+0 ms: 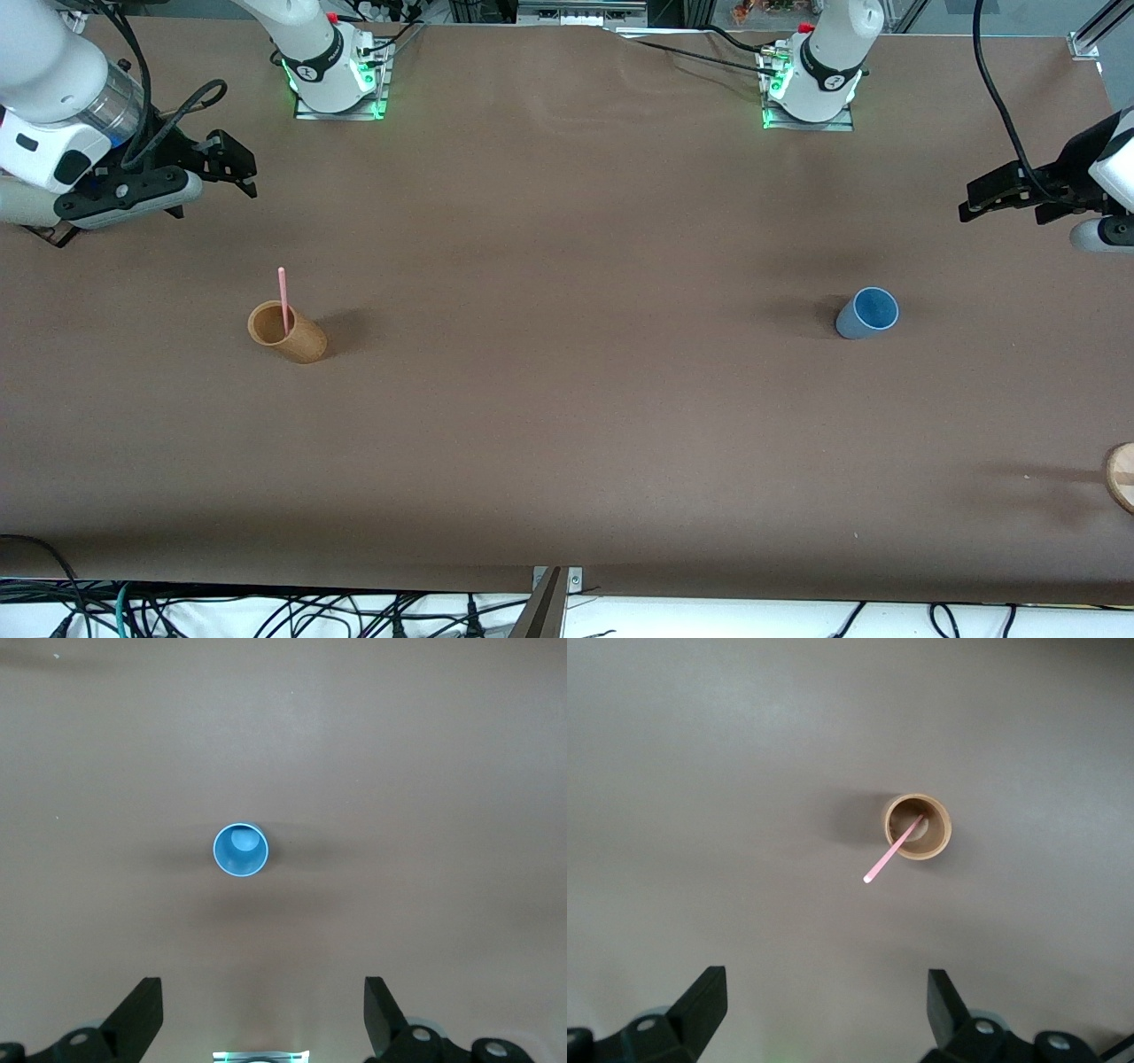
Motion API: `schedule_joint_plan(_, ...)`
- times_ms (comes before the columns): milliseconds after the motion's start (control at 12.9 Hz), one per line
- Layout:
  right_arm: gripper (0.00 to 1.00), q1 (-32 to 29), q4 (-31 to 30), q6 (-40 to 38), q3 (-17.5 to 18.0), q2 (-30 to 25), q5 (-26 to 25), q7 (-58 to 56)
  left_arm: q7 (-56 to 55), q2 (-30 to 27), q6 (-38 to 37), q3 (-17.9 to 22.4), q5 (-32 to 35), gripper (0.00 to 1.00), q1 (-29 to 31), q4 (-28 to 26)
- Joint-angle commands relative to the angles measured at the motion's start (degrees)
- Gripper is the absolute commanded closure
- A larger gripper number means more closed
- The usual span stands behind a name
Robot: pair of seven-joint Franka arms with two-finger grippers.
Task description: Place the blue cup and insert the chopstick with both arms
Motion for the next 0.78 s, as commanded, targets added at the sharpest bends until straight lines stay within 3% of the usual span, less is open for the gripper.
schedule_joint_plan(0, 0.00, -1.1, 0.6, -0.4, 0.9, 0.1, 0.9, -1.2, 1.1, 0.2, 0.3, -0.3, 1.1, 0.00, 0.1, 0.7)
schedule_joint_plan(388, 0.00, -1.1, 0.2, 1.2, 0.9, 0.4, 0.8, -1.2, 1.1, 0.3, 0.5, -0.3, 1.1, 0.00, 0.1, 0.7)
schedule_joint_plan(698, 0.00, -1.4, -6.0, 6.2, 0.5, 1.8, 1.0, -0.5, 1.1, 0.4, 0.5, -0.3, 0.8, 0.00, 0.0, 0.7)
